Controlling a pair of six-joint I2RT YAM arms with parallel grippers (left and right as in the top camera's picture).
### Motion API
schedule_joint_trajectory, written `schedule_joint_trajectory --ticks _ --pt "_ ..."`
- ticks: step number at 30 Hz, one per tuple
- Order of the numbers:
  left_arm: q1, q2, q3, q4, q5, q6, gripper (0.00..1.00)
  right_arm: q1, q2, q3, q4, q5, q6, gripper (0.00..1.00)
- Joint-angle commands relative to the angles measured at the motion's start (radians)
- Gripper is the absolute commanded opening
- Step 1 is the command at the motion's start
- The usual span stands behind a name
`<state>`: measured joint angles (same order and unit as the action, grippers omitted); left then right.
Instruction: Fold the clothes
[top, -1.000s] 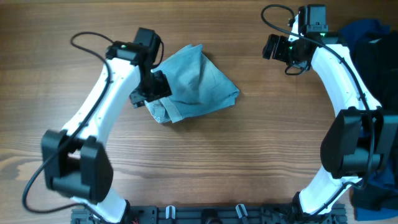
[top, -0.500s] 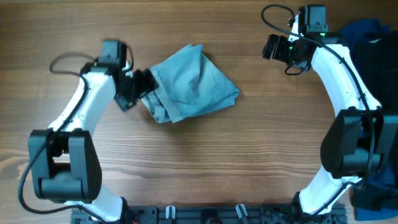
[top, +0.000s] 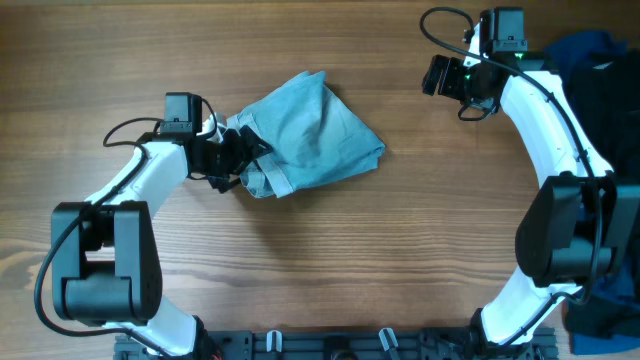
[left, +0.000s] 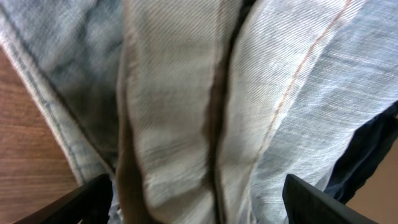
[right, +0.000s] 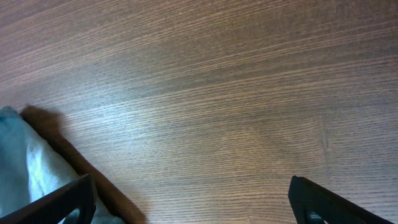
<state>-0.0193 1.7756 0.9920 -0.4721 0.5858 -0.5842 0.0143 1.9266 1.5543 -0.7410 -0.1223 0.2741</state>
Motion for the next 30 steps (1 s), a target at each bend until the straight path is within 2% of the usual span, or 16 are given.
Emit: schedule_joint_trajectory --ticks 1,5,12,15,19,20,27,30 --pt "0.004 0.004 -0.006 0.067 0.008 -0.034 0.89 -0.001 -0.012 0.014 0.0 0.011 -0.011 1.0" --pt "0.003 0.013 -0.007 0.126 0.007 -0.101 0.91 -0.001 -0.012 0.014 0.0 0.011 -0.012 1.0" --pt "-0.013 0.081 -0.006 0.143 0.008 -0.11 0.9 -0.001 -0.012 0.014 0.0 0.011 -0.012 1.0" --pt "-0.028 0.085 -0.006 0.171 0.01 -0.113 0.81 -0.001 -0.012 0.014 0.0 0.011 -0.012 1.0" --pt "-0.031 0.048 -0.006 0.212 0.066 -0.113 0.53 -0.001 -0.012 0.014 0.0 0.011 -0.012 1.0" --pt "-0.031 0.031 -0.006 0.219 0.069 -0.113 0.51 -0.001 -0.012 0.014 0.0 0.011 -0.012 1.0" --pt "-0.031 -0.073 -0.006 0.222 0.05 -0.113 0.56 -0.001 -0.012 0.014 0.0 0.011 -0.012 1.0" --pt "-0.031 -0.073 -0.006 0.205 0.049 -0.113 0.55 -0.001 -0.012 0.014 0.0 0.011 -0.012 1.0"
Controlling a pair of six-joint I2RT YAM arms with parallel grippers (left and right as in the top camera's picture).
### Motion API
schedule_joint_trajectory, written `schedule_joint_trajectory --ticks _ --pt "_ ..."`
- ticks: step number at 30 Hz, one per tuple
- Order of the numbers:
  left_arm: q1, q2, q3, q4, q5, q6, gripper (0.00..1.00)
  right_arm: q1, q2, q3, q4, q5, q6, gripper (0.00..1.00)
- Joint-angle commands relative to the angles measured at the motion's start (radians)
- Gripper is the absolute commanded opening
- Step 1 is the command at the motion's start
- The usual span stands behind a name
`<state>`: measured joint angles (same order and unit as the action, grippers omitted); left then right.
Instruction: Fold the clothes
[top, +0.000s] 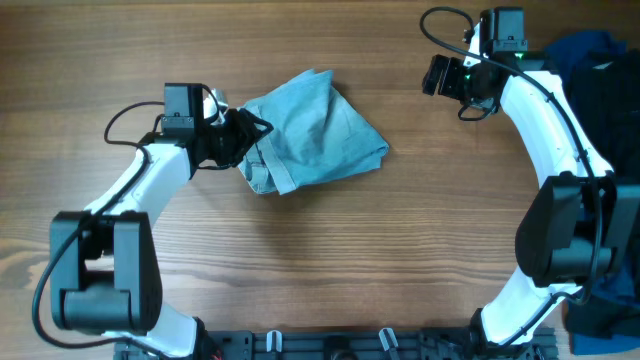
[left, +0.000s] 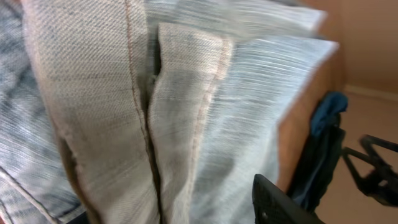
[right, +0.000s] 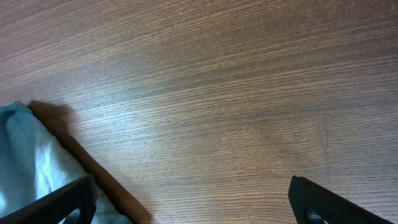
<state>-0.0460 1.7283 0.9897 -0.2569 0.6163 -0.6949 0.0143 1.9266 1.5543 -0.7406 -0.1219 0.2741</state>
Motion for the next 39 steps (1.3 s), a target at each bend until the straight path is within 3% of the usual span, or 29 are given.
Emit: schedule_joint_trajectory --ticks 1,7,15,18,25,32,39 --pt "-0.005 -0.026 -0.004 -0.021 0.014 -0.002 0.55 -0.001 -0.012 0.014 0.0 0.011 -0.012 1.0" --pt "-0.01 -0.024 -0.004 -0.074 -0.061 -0.002 0.73 -0.001 -0.012 0.014 0.0 0.011 -0.012 1.0" --pt "-0.048 0.028 -0.005 -0.088 -0.146 -0.002 0.73 -0.001 -0.012 0.014 0.0 0.011 -0.012 1.0" --pt "-0.066 0.059 -0.005 -0.069 -0.174 -0.002 0.62 -0.001 -0.012 0.014 0.0 0.011 -0.012 1.0" --pt "-0.059 -0.013 -0.004 -0.057 -0.185 0.006 0.17 -0.001 -0.012 0.014 0.0 0.011 -0.012 1.0" --pt "-0.062 -0.15 -0.004 -0.225 -0.378 0.006 0.17 -0.001 -0.012 0.014 0.0 0.011 -0.012 1.0" --pt "-0.062 -0.087 -0.008 -0.333 -0.418 0.006 0.3 -0.001 -0.012 0.014 0.0 0.011 -0.012 1.0"
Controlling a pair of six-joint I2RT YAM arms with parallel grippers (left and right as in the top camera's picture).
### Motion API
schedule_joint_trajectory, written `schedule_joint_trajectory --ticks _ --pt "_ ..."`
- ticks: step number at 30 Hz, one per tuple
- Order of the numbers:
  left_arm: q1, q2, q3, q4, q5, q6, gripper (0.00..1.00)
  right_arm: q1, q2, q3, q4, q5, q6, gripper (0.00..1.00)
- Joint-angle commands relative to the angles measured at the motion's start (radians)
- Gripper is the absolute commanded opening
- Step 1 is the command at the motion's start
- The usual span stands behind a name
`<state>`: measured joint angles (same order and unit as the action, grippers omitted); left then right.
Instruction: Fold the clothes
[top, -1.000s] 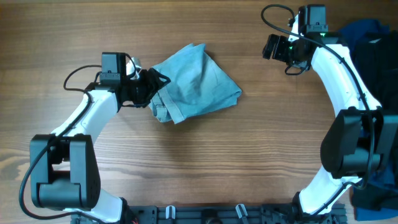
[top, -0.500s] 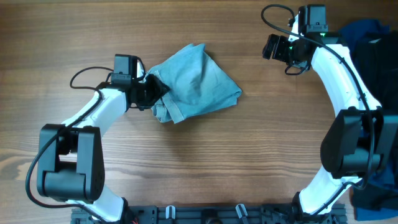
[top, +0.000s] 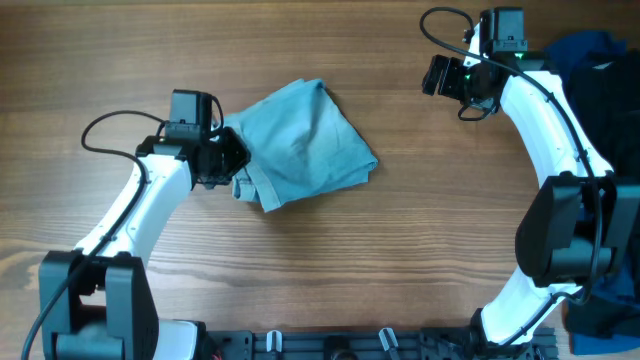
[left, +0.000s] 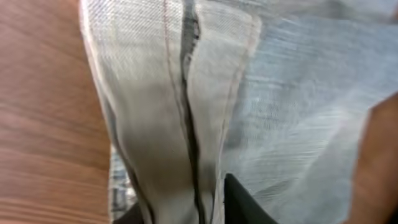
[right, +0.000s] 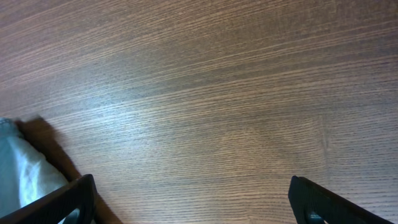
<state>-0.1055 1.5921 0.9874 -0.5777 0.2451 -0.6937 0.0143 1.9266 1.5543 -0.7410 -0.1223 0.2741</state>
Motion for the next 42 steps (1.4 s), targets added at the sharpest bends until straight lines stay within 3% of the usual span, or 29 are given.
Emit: schedule_joint_trajectory --ticks 1,8,12,17,19,20,21,28,42 --pt "-0.002 0.068 -0.008 -0.013 -0.056 0.005 0.3 -0.001 -0.012 0.014 0.0 0.011 -0.012 1.0" --pt "-0.001 0.157 -0.008 -0.057 -0.241 0.005 0.33 -0.001 -0.012 0.014 0.0 0.011 -0.012 1.0" --pt "-0.001 0.147 -0.006 -0.069 -0.258 0.005 0.56 -0.001 -0.012 0.014 0.0 0.011 -0.012 1.0" --pt "-0.002 0.071 0.061 -0.123 -0.254 0.005 0.61 -0.001 -0.012 0.014 0.0 0.011 -0.012 1.0" --pt "-0.001 0.023 0.096 -0.142 -0.254 0.006 0.73 -0.001 -0.012 0.014 0.0 0.011 -0.012 1.0" --pt "-0.001 -0.008 0.108 -0.142 -0.251 0.006 0.91 -0.001 -0.012 0.014 0.0 0.011 -0.012 1.0" --pt "-0.001 -0.029 0.111 -0.141 -0.24 0.009 1.0 -0.001 -0.012 0.014 0.0 0.011 -0.012 1.0" --pt "-0.006 -0.026 0.11 -0.157 -0.179 0.076 1.0 -0.001 -0.012 0.014 0.0 0.011 -0.012 1.0" --pt "-0.035 0.299 0.11 -0.089 -0.088 0.058 1.0 -0.001 -0.012 0.014 0.0 0.011 -0.012 1.0"
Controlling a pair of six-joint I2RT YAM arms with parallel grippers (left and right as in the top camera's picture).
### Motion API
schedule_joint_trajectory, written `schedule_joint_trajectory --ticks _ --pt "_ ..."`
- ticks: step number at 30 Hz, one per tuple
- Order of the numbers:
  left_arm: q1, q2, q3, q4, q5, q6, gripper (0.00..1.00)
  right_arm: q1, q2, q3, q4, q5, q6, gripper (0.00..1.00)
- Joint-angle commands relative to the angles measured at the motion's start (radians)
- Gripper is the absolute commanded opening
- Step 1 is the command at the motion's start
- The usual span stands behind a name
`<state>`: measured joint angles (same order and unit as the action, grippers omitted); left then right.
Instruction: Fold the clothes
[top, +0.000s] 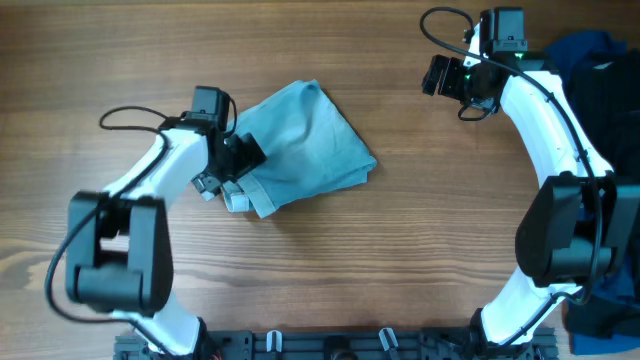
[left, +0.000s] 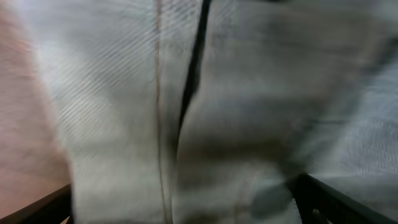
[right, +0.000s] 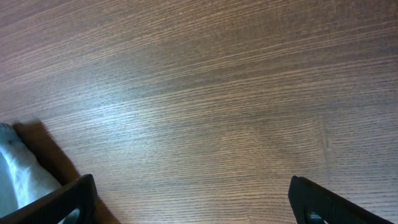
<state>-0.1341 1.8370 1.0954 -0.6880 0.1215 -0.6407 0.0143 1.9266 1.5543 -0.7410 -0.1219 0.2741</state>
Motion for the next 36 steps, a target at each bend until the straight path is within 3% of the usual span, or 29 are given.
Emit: schedule_joint_trajectory --ticks 1,4,6,9,11,15,17,23,36 --pt "-0.006 0.061 0.002 0.027 0.039 0.004 1.0 -0.001 -0.012 0.014 0.0 0.011 -0.012 1.0" --pt "-0.008 0.093 0.002 0.055 0.046 0.004 0.99 -0.001 -0.012 0.014 0.0 0.011 -0.012 1.0" --pt "-0.008 0.105 0.002 0.065 0.046 0.004 0.92 -0.001 -0.012 0.014 0.0 0.011 -0.012 1.0" --pt "-0.008 0.129 0.002 0.076 0.045 0.004 0.57 -0.001 -0.012 0.014 0.0 0.011 -0.012 1.0" --pt "-0.008 0.143 0.002 0.076 0.045 0.005 0.44 -0.001 -0.012 0.014 0.0 0.011 -0.012 1.0" --pt "-0.008 0.161 0.002 0.075 0.037 0.006 0.31 -0.001 -0.012 0.014 0.0 0.011 -0.012 1.0" --pt "-0.008 0.161 0.002 0.073 0.021 0.009 0.04 -0.001 -0.012 0.014 0.0 0.011 -0.012 1.0" --pt "-0.008 0.133 0.016 0.071 0.013 0.039 0.04 -0.001 -0.012 0.014 0.0 0.011 -0.012 1.0" --pt "-0.085 -0.128 0.265 0.138 0.053 0.066 0.04 -0.001 -0.012 0.014 0.0 0.011 -0.012 1.0"
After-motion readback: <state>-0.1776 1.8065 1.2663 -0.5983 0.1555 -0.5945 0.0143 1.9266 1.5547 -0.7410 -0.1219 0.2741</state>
